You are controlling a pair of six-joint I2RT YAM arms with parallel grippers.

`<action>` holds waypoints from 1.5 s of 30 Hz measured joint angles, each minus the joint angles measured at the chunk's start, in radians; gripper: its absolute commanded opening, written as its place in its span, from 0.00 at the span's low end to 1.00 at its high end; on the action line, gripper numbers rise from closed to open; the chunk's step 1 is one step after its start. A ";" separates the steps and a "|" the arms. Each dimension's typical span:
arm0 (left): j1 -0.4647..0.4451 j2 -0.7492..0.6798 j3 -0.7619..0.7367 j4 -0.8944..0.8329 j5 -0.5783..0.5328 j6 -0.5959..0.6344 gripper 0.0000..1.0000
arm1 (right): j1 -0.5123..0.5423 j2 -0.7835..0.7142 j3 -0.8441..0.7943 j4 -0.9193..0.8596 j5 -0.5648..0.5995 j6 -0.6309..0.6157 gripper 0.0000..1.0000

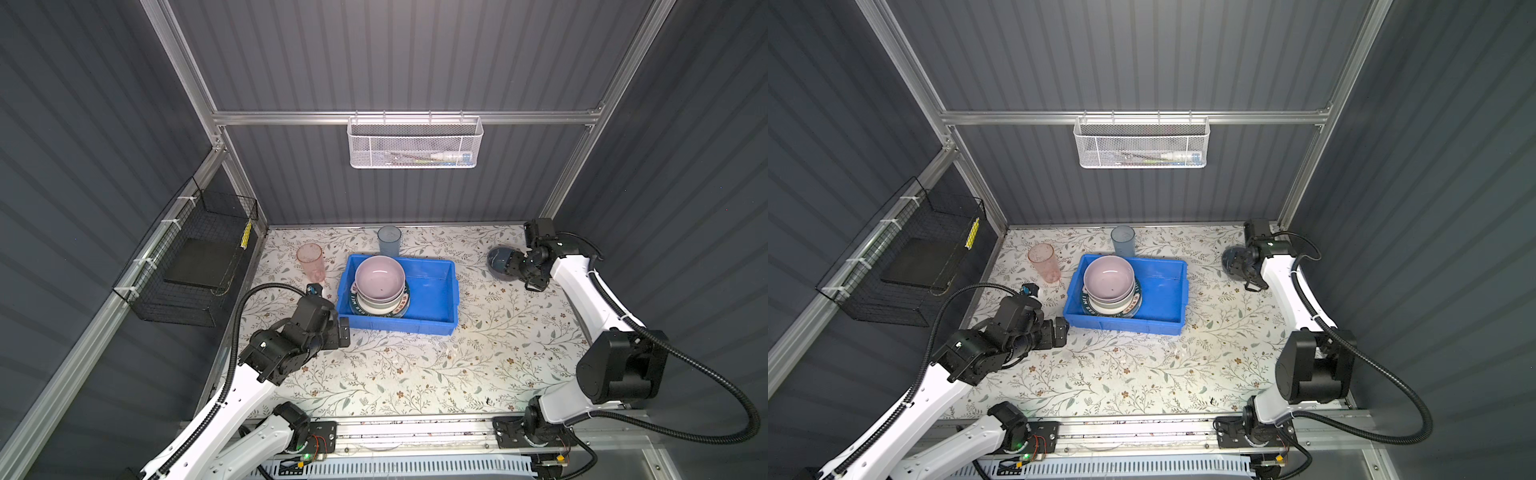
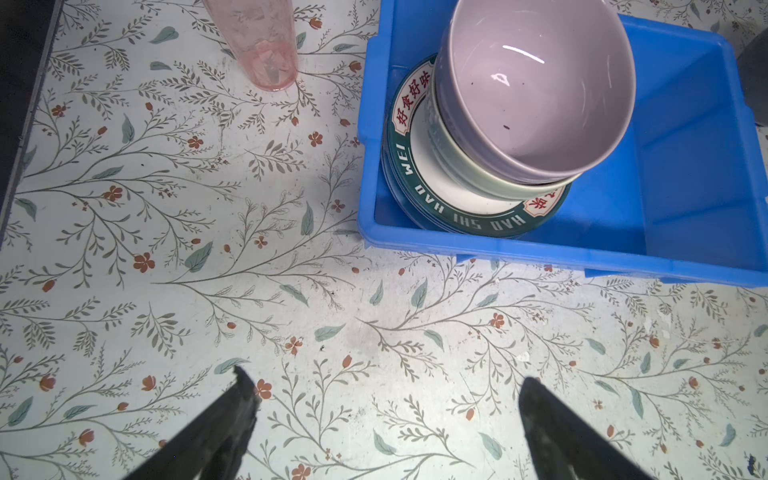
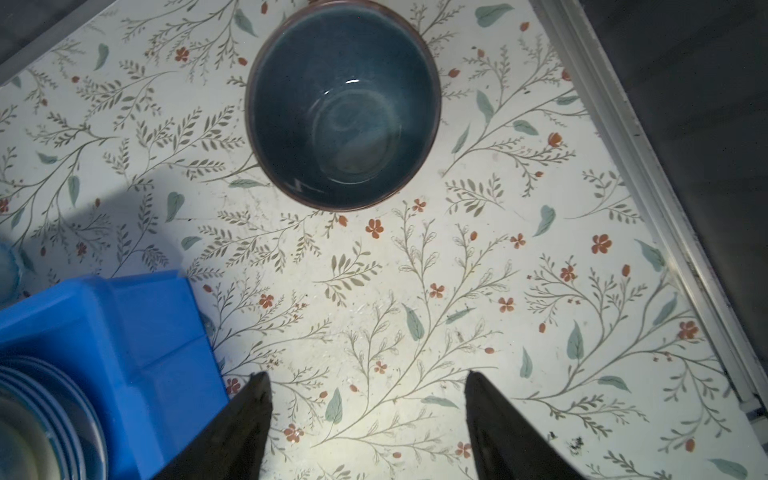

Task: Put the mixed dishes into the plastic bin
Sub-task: 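Move the right gripper to the dark teal bowl beside the bin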

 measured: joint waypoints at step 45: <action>0.000 -0.063 -0.003 0.000 -0.018 0.003 1.00 | -0.181 0.415 0.034 0.245 -0.193 0.071 0.33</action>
